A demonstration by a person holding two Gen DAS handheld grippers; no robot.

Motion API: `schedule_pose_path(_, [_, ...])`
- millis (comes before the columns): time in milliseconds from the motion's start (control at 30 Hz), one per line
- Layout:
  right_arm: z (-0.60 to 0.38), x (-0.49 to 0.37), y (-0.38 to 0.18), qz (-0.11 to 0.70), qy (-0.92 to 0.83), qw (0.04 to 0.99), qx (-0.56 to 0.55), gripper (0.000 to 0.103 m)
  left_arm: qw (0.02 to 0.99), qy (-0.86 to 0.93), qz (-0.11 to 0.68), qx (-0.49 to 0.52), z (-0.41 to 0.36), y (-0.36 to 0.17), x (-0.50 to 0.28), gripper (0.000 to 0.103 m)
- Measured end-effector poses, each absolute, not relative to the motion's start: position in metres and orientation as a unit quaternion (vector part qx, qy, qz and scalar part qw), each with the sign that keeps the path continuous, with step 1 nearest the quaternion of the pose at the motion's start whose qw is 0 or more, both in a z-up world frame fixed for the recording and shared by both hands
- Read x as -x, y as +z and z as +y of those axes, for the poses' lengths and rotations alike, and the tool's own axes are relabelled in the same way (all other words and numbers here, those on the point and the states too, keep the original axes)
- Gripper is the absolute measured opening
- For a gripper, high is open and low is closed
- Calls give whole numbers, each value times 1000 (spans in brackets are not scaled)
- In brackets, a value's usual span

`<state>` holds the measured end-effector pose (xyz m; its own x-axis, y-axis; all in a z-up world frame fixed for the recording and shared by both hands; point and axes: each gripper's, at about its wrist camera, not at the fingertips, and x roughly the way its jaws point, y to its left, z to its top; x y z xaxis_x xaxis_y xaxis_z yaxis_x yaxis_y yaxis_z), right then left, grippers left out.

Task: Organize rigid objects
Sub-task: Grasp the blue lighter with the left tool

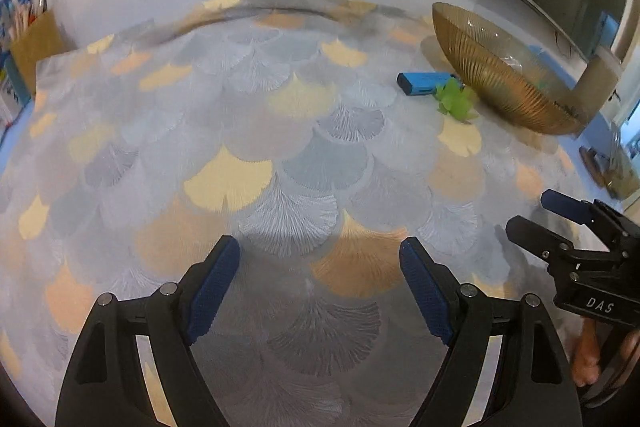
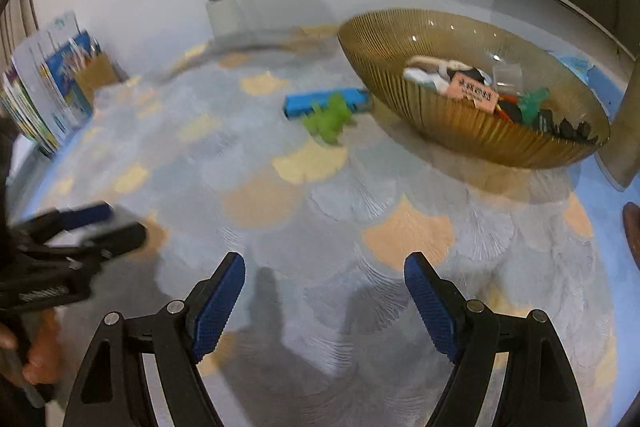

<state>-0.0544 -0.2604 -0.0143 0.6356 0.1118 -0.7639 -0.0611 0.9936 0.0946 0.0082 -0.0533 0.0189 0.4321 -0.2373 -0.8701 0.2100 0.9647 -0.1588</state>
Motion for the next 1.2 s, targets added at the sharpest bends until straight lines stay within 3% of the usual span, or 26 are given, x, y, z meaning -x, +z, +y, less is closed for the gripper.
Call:
schedule_pose_path(100, [-260,52,-15,428,43,902,-33,81,856,-122,501,-35,-65,16,1,85])
schedule_pose_path(233, [-255,46,-19,432,33,901,-16,83,848,-131,512,-35,-65,13,0,102])
schedule_pose_path(300, [-251,43,-22,436,28,899,-7,87,847,-130,515,-35,-65,12,-3,102])
schedule_pose_path(400, [-251,38,-23,452,22,892,-2,103,842,-132,522,-41,-67,11,-7,103])
schedule_pose_path(500, [-251,26,-23,493,6,870,-16,103,825,-143,545,-54,-67,13,-20,101])
schedule_pose_path(567, [-257,16,-16,510,12,857,-70,91,834,-152,526,-67,-64,24,-29,95])
schedule_pose_path(633, [-266,5,-6,494,42,856,-144,63,841,-171,507,-80,-64,36,-39,89])
schedule_pose_path(767, [-270,-21,3,464,14,866,-185,54,846,-219,478,-83,-63,49,-67,70])
schedule_pose_path(967, [-263,-56,2,427,-29,883,-191,39,829,-300,463,-95,-86,44,-115,58])
schedule_pose_path(1033, [-263,-71,-4,431,-30,881,-191,28,822,-322,456,-112,-98,40,-124,55])
schedule_pose_path(1200, [-263,-72,-8,417,-25,891,-177,25,807,-360,449,-131,-123,29,-139,55])
